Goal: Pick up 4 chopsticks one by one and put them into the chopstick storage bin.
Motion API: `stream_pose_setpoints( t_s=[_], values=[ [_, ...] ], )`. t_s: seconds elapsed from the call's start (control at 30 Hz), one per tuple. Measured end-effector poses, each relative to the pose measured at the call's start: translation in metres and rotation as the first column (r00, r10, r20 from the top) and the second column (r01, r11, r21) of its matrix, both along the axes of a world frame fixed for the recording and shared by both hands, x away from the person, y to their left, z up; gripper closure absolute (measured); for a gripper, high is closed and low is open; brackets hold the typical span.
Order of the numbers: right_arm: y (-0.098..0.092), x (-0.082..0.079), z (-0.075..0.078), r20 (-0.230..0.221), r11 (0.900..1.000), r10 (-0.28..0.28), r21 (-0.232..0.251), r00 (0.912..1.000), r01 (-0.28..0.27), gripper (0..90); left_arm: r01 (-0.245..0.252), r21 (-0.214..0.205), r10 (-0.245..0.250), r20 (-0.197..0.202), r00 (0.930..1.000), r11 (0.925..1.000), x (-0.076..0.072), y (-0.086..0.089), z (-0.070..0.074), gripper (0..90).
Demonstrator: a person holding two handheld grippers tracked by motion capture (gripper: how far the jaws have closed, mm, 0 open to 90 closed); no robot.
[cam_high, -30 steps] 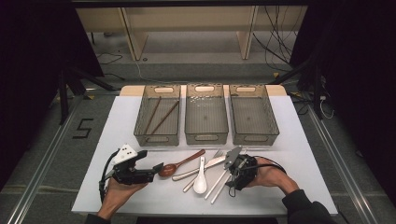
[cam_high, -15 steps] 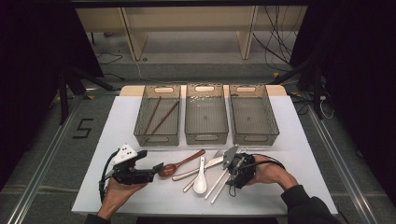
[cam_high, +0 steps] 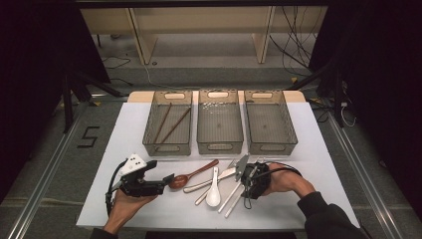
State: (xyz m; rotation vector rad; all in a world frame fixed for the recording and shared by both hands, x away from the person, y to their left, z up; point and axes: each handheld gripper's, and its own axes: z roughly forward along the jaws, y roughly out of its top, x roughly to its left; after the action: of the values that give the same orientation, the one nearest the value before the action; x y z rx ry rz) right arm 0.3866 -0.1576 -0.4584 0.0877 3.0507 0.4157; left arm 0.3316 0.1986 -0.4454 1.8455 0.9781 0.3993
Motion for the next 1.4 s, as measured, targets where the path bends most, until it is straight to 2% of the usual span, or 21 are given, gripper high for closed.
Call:
stream_pose_setpoints(
  t_s=[0.07, 0.1, 0.13, 0.27, 0.57, 0.73, 0.8, 0.87, 0.97, 1.07, 1.1, 1.2, 1.33, 1.4],
  values=[
    [0.001, -0.002, 0.000, -0.014, 0.9997, 0.013, -0.020, 0.9998, -0.014, 49.4, 0.000, 0.000, 0.000, 0.001, 1.0000, 1.0000, 0.000, 0.000, 0.000, 16.9],
    [0.002, -0.002, 0.001, -0.009, 0.9989, 0.029, -0.037, 0.9995, -0.030, 49.6, 0.001, 0.002, -0.001, 0.001, 1.0000, 1.0000, 0.000, -0.001, 0.000, 16.9],
    [0.004, -0.003, 0.000, -0.001, 0.9990, 0.030, -0.032, 0.9996, -0.030, 49.7, 0.002, 0.002, -0.002, 0.002, 1.0000, 1.0000, 0.000, -0.001, 0.000, 16.9],
    [0.008, -0.001, 0.001, -0.027, 0.9967, 0.046, -0.066, 0.9986, -0.047, 53.5, 0.005, 0.003, -0.005, 0.003, 1.0000, 1.0000, 0.000, -0.001, 0.000, 16.9],
    [0.014, -0.009, 0.002, -0.021, 0.9890, 0.100, -0.107, 0.9947, -0.102, 67.1, 0.006, 0.006, -0.006, 0.005, 1.0000, 1.0000, 0.000, -0.001, 0.000, 16.9],
    [0.019, -0.014, 0.003, -0.008, 0.9771, 0.155, -0.147, 0.9879, -0.154, 73.9, 0.006, 0.006, -0.006, 0.005, 1.0000, 1.0000, 0.000, -0.002, 0.000, 16.9],
    [0.020, -0.016, 0.004, -0.011, 0.9732, 0.160, -0.165, 0.9870, -0.160, 74.9, 0.006, 0.005, -0.006, 0.005, 1.0000, 1.0000, 0.000, -0.002, 0.000, 16.9],
    [0.020, -0.016, 0.003, -0.008, 0.9726, 0.171, -0.158, 0.9852, -0.170, 76.2, 0.006, 0.006, -0.006, 0.005, 1.0000, 1.0000, 0.000, -0.002, 0.000, 16.9],
    [0.019, -0.018, 0.004, -0.014, 0.9663, 0.191, -0.173, 0.9815, -0.190, 77.6, 0.006, 0.007, -0.006, 0.006, 1.0000, 1.0000, 0.000, -0.002, 0.000, 16.9],
    [0.019, -0.020, 0.003, -0.019, 0.9670, 0.196, -0.163, 0.9804, -0.196, 79.1, 0.005, 0.007, -0.005, 0.006, 1.0000, 1.0000, 0.000, -0.002, 0.000, 17.0],
    [0.018, -0.020, 0.004, -0.022, 0.9624, 0.210, -0.172, 0.9776, -0.210, 79.6, 0.005, 0.006, -0.005, 0.007, 1.0000, 1.0000, 0.000, -0.002, 0.000, 17.0],
    [0.018, -0.022, 0.004, -0.028, 0.9608, 0.214, -0.175, 0.9765, -0.215, 80.7, 0.005, 0.008, -0.005, 0.007, 1.0000, 1.0000, 0.000, -0.002, 0.000, 17.0],
    [0.018, -0.023, 0.004, -0.038, 0.9517, 0.241, -0.187, 0.9698, -0.244, 82.3, 0.006, 0.009, -0.007, 0.008, 1.0000, 0.9999, 0.000, -0.002, 0.000, 17.0],
    [0.018, -0.024, 0.004, -0.045, 0.9529, 0.240, -0.180, 0.9698, -0.244, 83.6, 0.006, 0.009, -0.006, 0.008, 1.0000, 0.9999, 0.000, -0.002, 0.000, 17.0]
  ],
)
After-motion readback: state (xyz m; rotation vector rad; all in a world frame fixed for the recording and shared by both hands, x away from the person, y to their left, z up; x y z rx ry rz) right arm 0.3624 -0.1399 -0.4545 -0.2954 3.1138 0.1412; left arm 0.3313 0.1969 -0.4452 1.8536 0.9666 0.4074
